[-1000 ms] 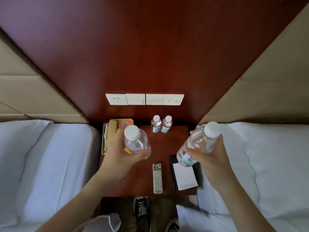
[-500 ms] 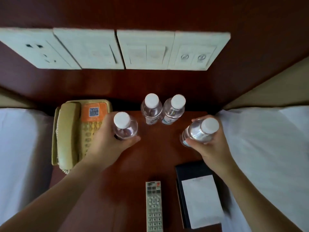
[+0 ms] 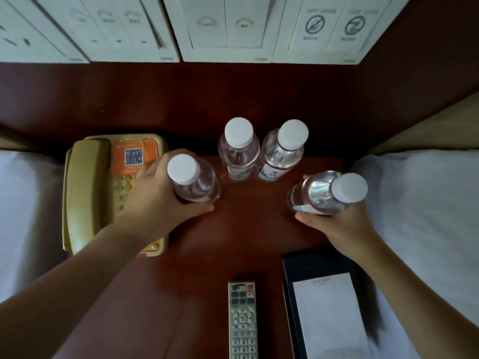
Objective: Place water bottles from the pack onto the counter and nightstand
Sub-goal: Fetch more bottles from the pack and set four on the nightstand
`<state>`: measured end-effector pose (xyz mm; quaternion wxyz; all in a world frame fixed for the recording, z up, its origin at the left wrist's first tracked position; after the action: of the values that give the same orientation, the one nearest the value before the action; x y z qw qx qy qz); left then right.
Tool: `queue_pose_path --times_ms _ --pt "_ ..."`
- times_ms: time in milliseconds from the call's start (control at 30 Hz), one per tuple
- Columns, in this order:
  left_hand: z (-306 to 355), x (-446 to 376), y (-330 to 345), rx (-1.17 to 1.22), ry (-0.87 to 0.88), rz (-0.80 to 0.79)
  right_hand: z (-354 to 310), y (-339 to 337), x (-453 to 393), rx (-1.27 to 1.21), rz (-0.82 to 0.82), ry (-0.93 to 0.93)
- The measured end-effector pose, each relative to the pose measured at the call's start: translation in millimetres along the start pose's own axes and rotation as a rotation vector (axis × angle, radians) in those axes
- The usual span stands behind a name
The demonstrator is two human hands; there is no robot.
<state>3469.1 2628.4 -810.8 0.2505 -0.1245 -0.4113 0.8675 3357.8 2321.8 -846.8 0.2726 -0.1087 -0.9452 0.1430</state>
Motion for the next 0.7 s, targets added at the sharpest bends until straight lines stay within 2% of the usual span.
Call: queue_pose_path --times_ms 67,233,433,533,600,700 --pt "0 -5 -4 -0.09 0.027 -0.034 7 0 -5 0.045 -0.011 0.035" --pt "2 -14 -4 -0.175 -0.015 -0.029 3 -2 -20 0.139 -0.027 -0.01" --pt "-2 -27 -9 0.041 -0.089 0.058 -9 -1 -37 0.195 -0.067 -0.031" --pt "-2 -34 -7 0.017 -0.07 0.05 -9 -1 -44 0.229 -0.082 -0.03" --pt "-3 -39 -7 -0.02 -0.048 -0.003 -8 0 -47 0.244 -0.089 -0.013" --pt "-7 -48 -5 -0.144 0.025 -0.173 -8 -1 -51 0.289 -0.066 -0.001"
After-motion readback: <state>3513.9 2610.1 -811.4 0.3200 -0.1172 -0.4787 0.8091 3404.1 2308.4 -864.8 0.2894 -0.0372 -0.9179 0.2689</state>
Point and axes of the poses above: each hand's wrist, its own x-axis away from the middle knuckle, its own y-axis out of the palm, z = x × y, the point moved 6 cm from there along -x, towards the middle knuckle, and after that the axes turned 15 degrees about y, right-handed, at the moved point
